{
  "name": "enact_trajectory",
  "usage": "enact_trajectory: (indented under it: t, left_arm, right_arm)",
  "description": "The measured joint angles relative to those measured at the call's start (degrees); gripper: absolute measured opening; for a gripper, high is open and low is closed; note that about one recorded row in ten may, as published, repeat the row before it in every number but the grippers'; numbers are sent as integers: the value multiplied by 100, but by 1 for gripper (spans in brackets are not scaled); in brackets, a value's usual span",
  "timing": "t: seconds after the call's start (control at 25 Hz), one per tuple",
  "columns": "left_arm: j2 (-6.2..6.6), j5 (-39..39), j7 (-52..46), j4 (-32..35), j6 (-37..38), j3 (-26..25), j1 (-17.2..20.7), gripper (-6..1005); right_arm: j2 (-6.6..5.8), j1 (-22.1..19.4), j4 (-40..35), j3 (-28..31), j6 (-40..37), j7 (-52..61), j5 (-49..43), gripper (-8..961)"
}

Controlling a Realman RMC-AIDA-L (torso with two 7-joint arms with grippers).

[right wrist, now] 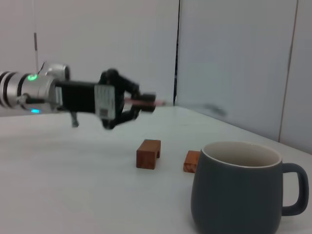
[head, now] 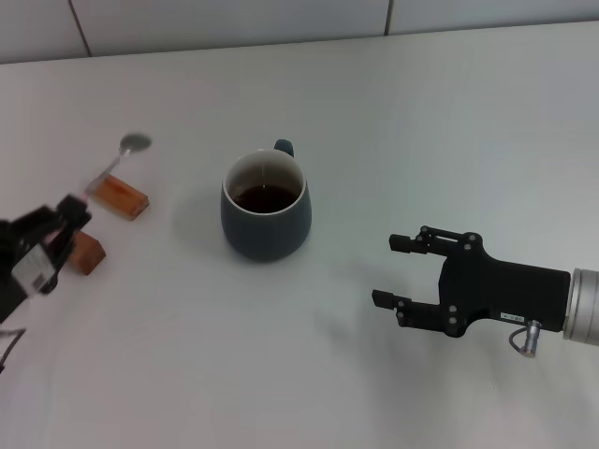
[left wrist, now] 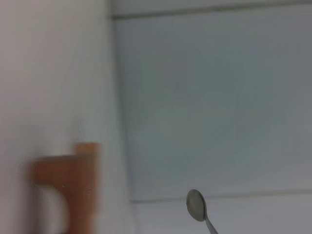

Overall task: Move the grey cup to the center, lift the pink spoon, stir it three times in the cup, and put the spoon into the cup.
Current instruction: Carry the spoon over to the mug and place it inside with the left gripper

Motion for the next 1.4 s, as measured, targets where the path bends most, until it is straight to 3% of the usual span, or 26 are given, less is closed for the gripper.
enact_trajectory:
  t: [0.04, 0.2, 0.28, 0.32, 0.48, 0.56, 0.68, 0.72, 0.76, 0.8, 0.84, 0.96, 1.0, 1.2, 1.28, 1.32, 1.4]
  left_arm:
    - [-6, -17, 341, -5, 581, -30, -211, 140]
    - [-6, -17, 341, -5, 581, -30, -211, 138]
    - [4, -16, 589, 21, 962, -56, -397, 137]
    - [23, -15, 981, 362, 1511, -48, -776, 137]
    - [18, 1, 1208, 788, 1900, 0, -1069, 137]
    - [17, 12, 1477, 1498, 2337, 286, -1464, 137]
    - [17, 12, 1477, 1498, 2337, 286, -1464, 137]
    - [17, -3, 1577, 1798, 2477, 462, -1609, 137]
    - [0, -178, 1712, 2736, 2677, 1100, -1950, 137]
    - [0, -178, 1712, 2736, 2677, 1100, -1950, 137]
    - [-6, -452, 1693, 3214, 2675, 1570, -2013, 138]
    - [-6, -452, 1693, 3214, 2675, 1570, -2013, 138]
    - [-7, -896, 1595, 4351, 2602, 2588, -2022, 138]
    - [34, -880, 1291, 6366, 2470, 3586, -2037, 138]
    - [38, -815, 1249, 6672, 2466, 3726, -2047, 138]
    - [41, -572, 1178, 7314, 2464, 4008, -2063, 138]
    - [37, -423, 1157, 7575, 2463, 4133, -2068, 138]
  right_arm:
    - [0, 1, 4, 0, 2, 0, 0, 742]
    - [0, 10, 9, 1, 10, 0, 0, 742]
    - [0, 14, 9, 1, 15, 1, 0, 742]
    - [1, 16, 9, 1, 26, 1, 0, 742]
    - [4, 21, 14, -2, 70, 1, 0, 742]
    - [5, 26, 19, -21, 94, 1, 0, 743]
    - [12, 26, 40, -30, 103, 1, 0, 743]
    - [17, 26, 51, -32, 111, 1, 0, 743]
    - [18, 24, 59, -32, 116, 1, 0, 743]
    - [18, 23, 65, -33, 123, 1, 0, 743]
    - [18, 19, 78, -34, 135, 1, 0, 743]
    - [18, 13, 93, -35, 149, 1, 0, 743]
    - [18, 9, 99, -35, 157, 1, 0, 743]
    - [18, -5, 112, -35, 182, 0, 0, 742]
    - [18, -6, 136, -35, 212, 0, 0, 742]
    - [18, -3, 160, -34, 235, 0, 1, 742]
    - [18, -2, 167, -35, 240, 0, 2, 742]
